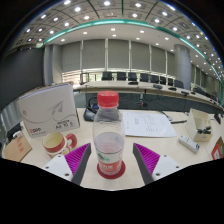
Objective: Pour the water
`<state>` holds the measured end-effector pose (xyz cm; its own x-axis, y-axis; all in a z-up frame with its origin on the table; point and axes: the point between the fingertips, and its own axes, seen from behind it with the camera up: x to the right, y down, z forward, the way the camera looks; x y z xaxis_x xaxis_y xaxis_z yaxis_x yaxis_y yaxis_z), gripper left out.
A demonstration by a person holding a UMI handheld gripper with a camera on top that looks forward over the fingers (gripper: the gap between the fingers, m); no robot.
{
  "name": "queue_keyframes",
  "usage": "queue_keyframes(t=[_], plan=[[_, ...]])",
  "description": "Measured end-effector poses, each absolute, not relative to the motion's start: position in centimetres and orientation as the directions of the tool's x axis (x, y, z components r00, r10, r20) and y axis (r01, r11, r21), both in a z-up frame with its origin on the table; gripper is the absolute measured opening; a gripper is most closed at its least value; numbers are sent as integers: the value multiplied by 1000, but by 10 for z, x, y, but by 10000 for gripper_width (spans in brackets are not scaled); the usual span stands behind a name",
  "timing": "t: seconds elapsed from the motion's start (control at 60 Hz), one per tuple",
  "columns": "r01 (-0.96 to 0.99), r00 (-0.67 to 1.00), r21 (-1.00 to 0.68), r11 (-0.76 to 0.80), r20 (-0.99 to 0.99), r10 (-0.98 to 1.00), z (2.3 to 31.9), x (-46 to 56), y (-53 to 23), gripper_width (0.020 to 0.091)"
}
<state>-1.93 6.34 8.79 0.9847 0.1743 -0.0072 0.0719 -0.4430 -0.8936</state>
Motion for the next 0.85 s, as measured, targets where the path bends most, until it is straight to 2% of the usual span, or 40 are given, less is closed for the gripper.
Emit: queue_keyframes(t=[0.167, 0.433, 0.633, 0.85], plan=[[101, 993, -867, -488, 56, 106, 132, -22, -11, 859], [73, 997, -818, -570, 83, 9, 188, -70, -186, 862], [88, 996, -811, -579, 92, 23, 207, -110, -261, 859], [96, 994, -829, -551, 108, 11, 224, -114, -287, 859]])
